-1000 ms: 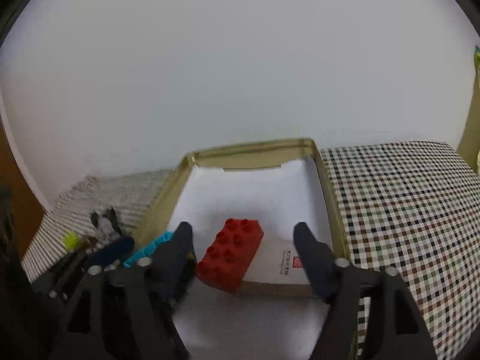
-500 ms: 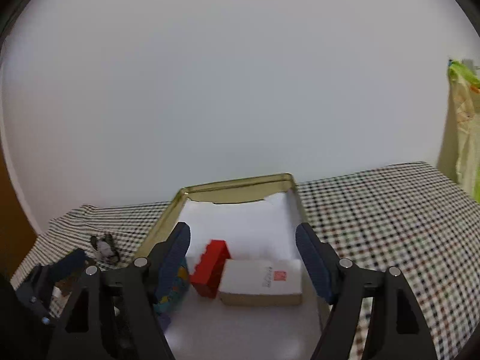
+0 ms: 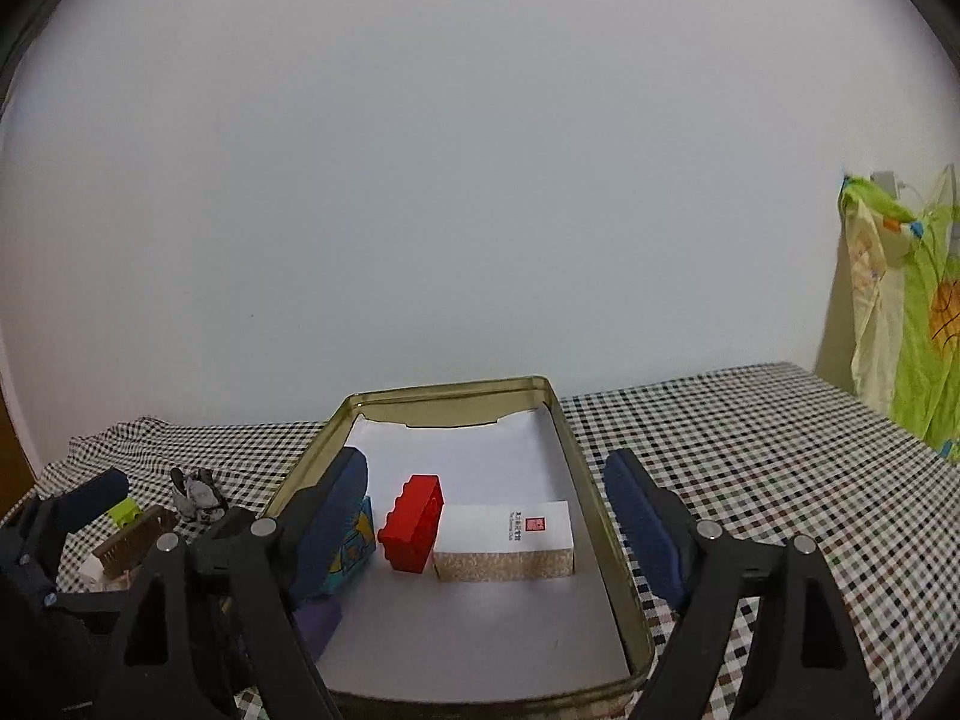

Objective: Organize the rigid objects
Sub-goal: 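Place the red brick in the tray with the right tool while the left tool places the blue block, then open both tools and withdraw them from the tray toward the remaining items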

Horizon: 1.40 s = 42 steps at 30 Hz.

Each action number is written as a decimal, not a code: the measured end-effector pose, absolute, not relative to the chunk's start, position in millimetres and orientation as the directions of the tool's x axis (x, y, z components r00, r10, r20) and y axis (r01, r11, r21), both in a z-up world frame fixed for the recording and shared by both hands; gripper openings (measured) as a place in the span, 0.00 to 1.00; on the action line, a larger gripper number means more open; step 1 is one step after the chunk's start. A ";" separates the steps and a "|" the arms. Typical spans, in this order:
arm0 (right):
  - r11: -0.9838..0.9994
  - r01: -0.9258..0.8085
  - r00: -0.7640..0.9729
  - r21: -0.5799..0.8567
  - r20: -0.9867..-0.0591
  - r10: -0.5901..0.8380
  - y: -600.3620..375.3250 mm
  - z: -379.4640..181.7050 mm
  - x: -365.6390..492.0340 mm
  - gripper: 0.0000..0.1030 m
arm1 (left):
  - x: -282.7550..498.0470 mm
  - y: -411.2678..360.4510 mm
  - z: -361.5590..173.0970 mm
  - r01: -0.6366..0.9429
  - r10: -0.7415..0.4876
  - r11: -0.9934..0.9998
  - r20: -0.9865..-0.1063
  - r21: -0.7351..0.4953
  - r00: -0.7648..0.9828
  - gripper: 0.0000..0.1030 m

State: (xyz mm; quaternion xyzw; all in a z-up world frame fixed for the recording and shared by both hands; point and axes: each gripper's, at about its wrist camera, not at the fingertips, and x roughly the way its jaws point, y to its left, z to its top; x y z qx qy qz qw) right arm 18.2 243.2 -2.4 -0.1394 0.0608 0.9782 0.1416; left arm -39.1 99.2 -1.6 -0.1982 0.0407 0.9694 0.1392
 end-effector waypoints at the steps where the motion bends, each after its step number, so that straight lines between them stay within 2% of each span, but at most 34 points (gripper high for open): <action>1: -0.952 -0.298 -0.922 0.077 -0.283 0.265 241.8 -2.5 20.6 0.81 | -38.3 97.4 -1.7 -0.283 0.253 -0.959 -0.393 0.021 -0.884 0.99; 19: -0.944 -0.323 -0.917 0.066 -0.266 0.296 221.6 -3.7 41.5 0.82 | -31.3 74.5 -5.9 -0.262 0.241 -0.965 -0.409 -0.004 -0.880 0.99; 30: -0.940 -0.338 -0.907 0.039 -0.281 0.314 214.9 -3.8 45.3 0.83 | -35.2 56.7 -9.4 -0.238 0.241 -0.969 -0.439 -0.063 -0.866 0.99; 35: -0.938 -0.345 -0.902 0.018 -0.284 0.326 207.2 -4.0 49.0 0.89 | -31.1 50.9 -10.2 -0.235 0.242 -0.969 -0.433 -0.069 -0.868 0.99; 42: -0.949 -0.314 -0.906 0.013 -0.303 0.295 195.0 -5.2 52.0 0.89 | -25.5 35.0 -11.0 -0.226 0.242 -0.970 -0.439 -0.090 -0.865 0.99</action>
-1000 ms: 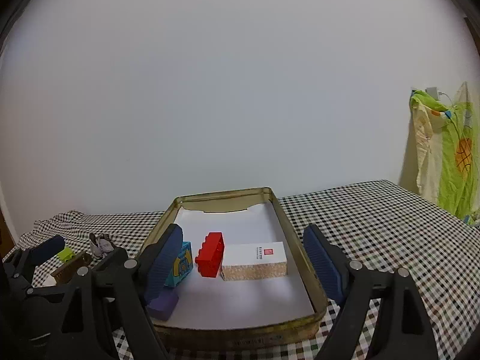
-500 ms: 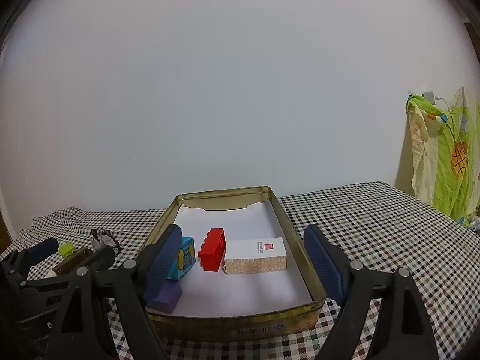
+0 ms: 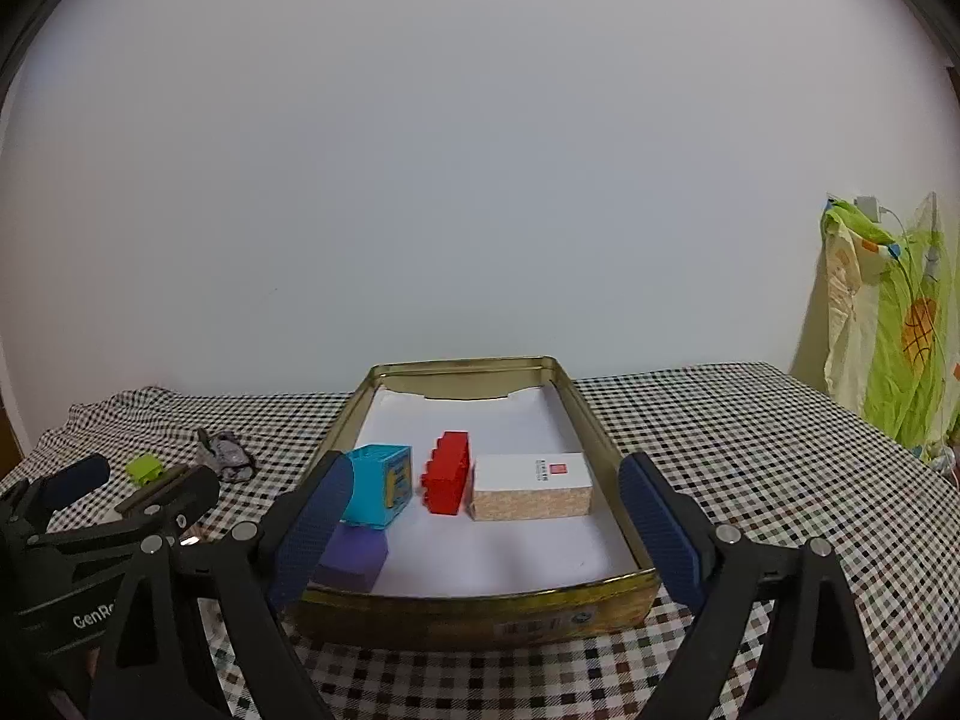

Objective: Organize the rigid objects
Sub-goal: 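Open both tools and withdraw them from the tray toward the remaining items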

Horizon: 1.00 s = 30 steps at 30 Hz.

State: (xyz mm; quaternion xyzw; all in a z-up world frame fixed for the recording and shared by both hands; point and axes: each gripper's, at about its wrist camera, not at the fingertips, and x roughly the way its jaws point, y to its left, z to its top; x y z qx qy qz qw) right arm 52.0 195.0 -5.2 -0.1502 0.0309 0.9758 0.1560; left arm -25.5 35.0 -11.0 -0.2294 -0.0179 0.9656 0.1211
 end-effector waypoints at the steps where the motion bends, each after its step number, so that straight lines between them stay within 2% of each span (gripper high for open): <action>1: -0.950 -0.311 -0.907 0.010 -0.301 0.294 193.5 -5.2 52.2 0.89 | -25.3 32.3 -11.2 -0.222 0.241 -0.970 -0.442 -0.095 -0.864 0.99; 30: -0.979 -0.203 -0.911 0.036 -0.374 0.175 161.5 -13.6 39.0 0.89 | -29.9 -21.1 -16.3 -0.179 0.211 -0.977 -0.470 -0.113 -0.857 0.99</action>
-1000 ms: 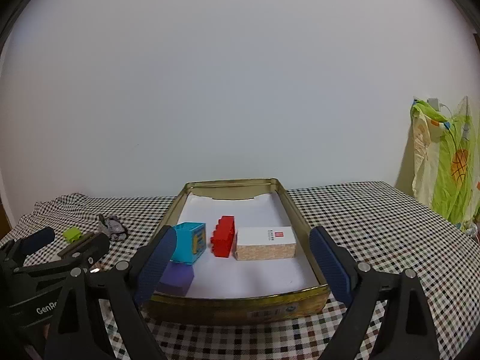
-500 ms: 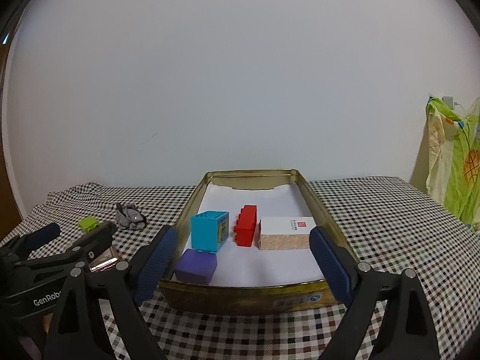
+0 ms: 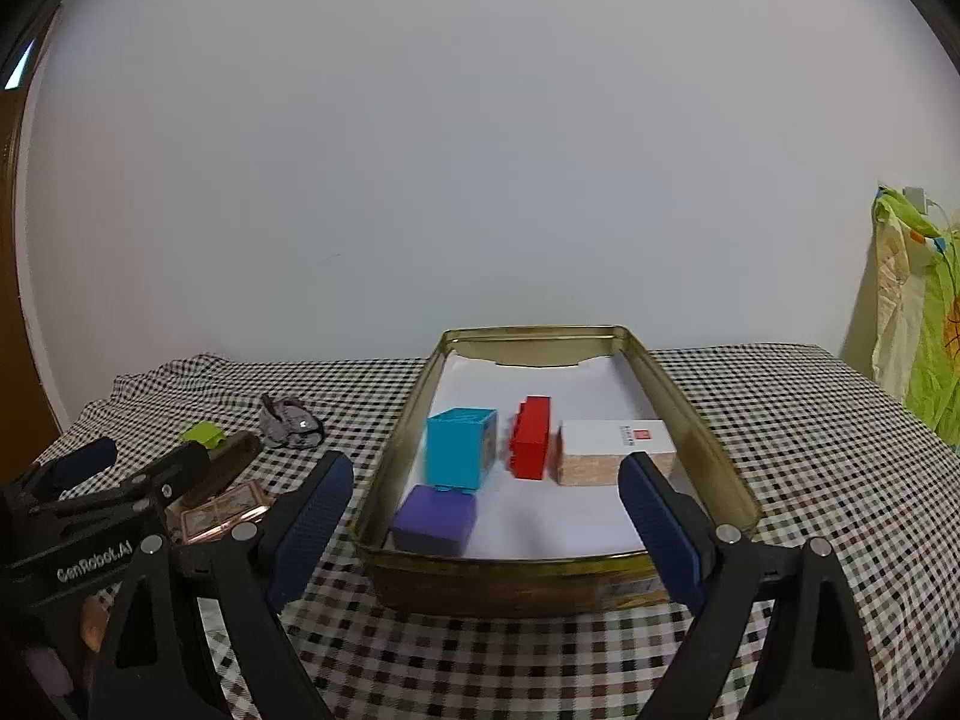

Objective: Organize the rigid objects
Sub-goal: 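Open both tools and withdraw them from the tray toward the remaining items, then grasp the green floss case with the right tool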

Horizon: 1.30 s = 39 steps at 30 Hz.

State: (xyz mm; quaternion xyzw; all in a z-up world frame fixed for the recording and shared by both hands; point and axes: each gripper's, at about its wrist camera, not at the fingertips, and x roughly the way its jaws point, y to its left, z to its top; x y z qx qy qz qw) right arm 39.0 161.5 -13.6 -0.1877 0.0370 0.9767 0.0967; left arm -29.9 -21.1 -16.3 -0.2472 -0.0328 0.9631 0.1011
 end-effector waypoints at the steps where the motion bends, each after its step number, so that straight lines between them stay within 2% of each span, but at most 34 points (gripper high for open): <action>1: -0.979 -0.200 -0.911 0.036 -0.375 0.173 159.5 -13.4 38.7 0.89 | -29.9 -23.9 -16.4 -0.173 0.205 -0.979 -0.469 -0.112 -0.859 0.99; 13: -0.990 -0.138 -0.906 0.043 -0.409 0.108 133.0 -15.8 32.7 0.89 | -40.7 -70.8 -19.4 -0.073 0.113 -0.992 -0.462 -0.103 -0.880 0.99; 19: -0.997 -0.055 -0.891 0.051 -0.453 0.026 112.2 -19.0 28.6 0.89 | -50.2 -95.7 -23.8 -0.012 0.064 -0.994 -0.485 -0.111 -0.872 0.99; 28: -0.984 0.145 -0.762 0.104 -0.623 -0.178 75.4 -40.9 -5.5 0.89 | -63.4 -109.7 -34.3 0.066 0.023 -0.988 -0.559 -0.138 -0.829 0.99; 33: -0.976 0.197 -0.666 0.097 -0.717 -0.206 61.5 -55.5 -20.8 0.89 | -71.8 -101.6 -38.1 0.076 0.006 -0.989 -0.550 -0.126 -0.835 0.99; 39: -0.973 0.228 -0.599 0.037 -0.783 -0.170 42.6 -67.2 -32.6 0.89 | -77.6 -99.9 -40.8 0.062 0.021 -0.990 -0.571 -0.126 -0.821 0.99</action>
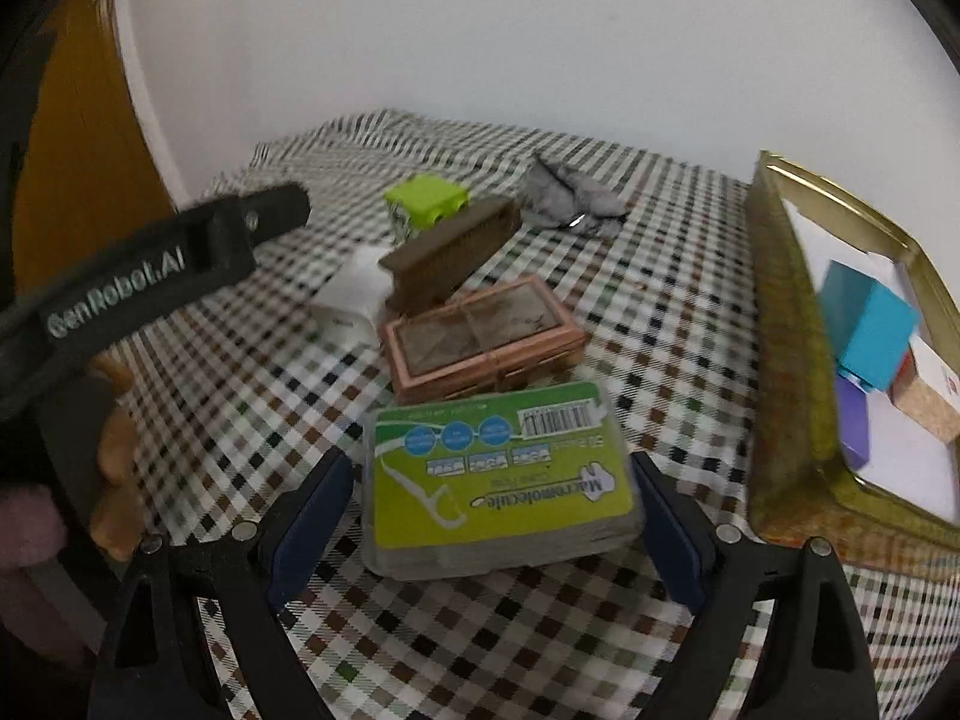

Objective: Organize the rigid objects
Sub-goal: 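Grasp the green floss case with the right tool, then carry the floss case toward the tray with the right tool while the left grasps the copper frame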

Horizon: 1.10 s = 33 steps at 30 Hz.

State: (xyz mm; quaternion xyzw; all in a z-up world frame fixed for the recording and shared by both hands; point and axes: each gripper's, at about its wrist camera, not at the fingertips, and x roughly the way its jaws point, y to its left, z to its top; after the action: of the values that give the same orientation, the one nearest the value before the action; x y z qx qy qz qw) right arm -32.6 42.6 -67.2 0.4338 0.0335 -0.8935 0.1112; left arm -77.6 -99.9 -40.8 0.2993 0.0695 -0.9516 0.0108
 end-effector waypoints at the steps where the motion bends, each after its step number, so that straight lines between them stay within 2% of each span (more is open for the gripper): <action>1: -0.970 0.240 -0.596 0.028 -0.785 -0.170 40.0 -67.4 -32.0 0.89 | -79.2 -100.8 -41.4 0.063 0.026 -0.989 -0.575 -0.135 -0.818 0.99; 2: -0.969 0.246 -0.596 0.024 -0.784 -0.171 39.4 -65.9 -30.6 0.89 | -81.6 -101.5 -41.7 0.061 0.034 -0.988 -0.578 -0.145 -0.815 0.99; 3: -0.967 0.252 -0.598 0.027 -0.782 -0.177 39.7 -65.0 -28.9 0.82 | -82.2 -101.7 -42.3 0.060 0.042 -0.986 -0.580 -0.155 -0.813 0.99; 4: -0.968 0.250 -0.603 0.029 -0.778 -0.179 41.8 -63.7 -27.8 0.81 | -82.5 -101.7 -42.8 0.058 0.049 -0.985 -0.581 -0.164 -0.813 0.99; 7: -0.962 0.253 -0.616 0.101 -0.750 -0.241 55.0 -58.1 -22.1 0.80 | -79.4 -102.8 -40.3 0.041 0.065 -0.985 -0.574 -0.169 -0.816 0.99; 11: -0.951 0.274 -0.697 0.141 -0.652 -0.297 70.0 -43.4 -4.6 0.80 | -73.6 -98.0 -35.1 0.007 0.078 -0.988 -0.540 -0.153 -0.838 0.99; 15: -0.977 0.211 -0.835 0.028 -0.514 -0.195 83.2 -18.9 17.9 0.80 | -63.6 -87.2 -28.6 -0.081 0.131 -0.990 -0.500 -0.119 -0.856 0.99; 19: -0.993 0.119 -0.891 -0.018 -0.444 -0.099 95.2 -8.8 31.1 0.80 | -61.9 -74.1 -28.2 -0.157 0.172 -0.985 -0.505 -0.072 -0.846 0.98; 22: -0.996 0.083 -0.900 -0.023 -0.430 -0.065 104.0 -5.9 33.8 0.81 | -63.1 -71.2 -29.2 -0.190 0.194 -0.980 -0.520 -0.062 -0.832 0.84; 24: -0.997 0.074 -0.902 -0.014 -0.427 -0.060 108.9 -3.7 37.1 0.81 | -63.4 -68.2 -30.1 -0.216 0.211 -0.975 -0.526 -0.052 -0.824 0.80; 25: -0.997 0.071 -0.904 -0.013 -0.424 -0.059 110.9 -3.2 36.5 0.81 | -60.6 -64.6 -30.3 -0.229 0.218 -0.972 -0.525 -0.045 -0.823 0.74; 26: -0.998 0.064 -0.908 -0.011 -0.415 -0.054 114.3 -1.2 38.6 0.81 | -58.6 -59.8 -30.0 -0.253 0.232 -0.967 -0.520 -0.033 -0.822 0.63; 27: -0.998 0.057 -0.912 -0.014 -0.407 -0.046 113.4 -1.5 35.2 0.81 | -55.3 -55.0 -29.0 -0.287 0.255 -0.958 -0.515 -0.017 -0.818 0.59; 31: -1.000 0.027 -0.920 -0.002 -0.391 -0.024 122.9 2.2 28.3 0.81 | -53.4 -26.4 -32.2 -0.498 0.409 -0.867 -0.559 0.007 -0.721 0.58; 33: -1.000 0.009 -0.918 0.021 -0.395 -0.017 131.2 2.8 26.9 0.81 | -57.1 -13.0 -36.5 -0.560 0.440 -0.828 -0.598 0.019 -0.670 0.58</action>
State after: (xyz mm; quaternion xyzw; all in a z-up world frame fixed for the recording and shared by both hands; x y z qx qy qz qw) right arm 26.9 131.2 2.8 0.2020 -0.0091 -0.9793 0.0067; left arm -57.1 -13.0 -36.5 0.2988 -0.1007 -0.9082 -0.2752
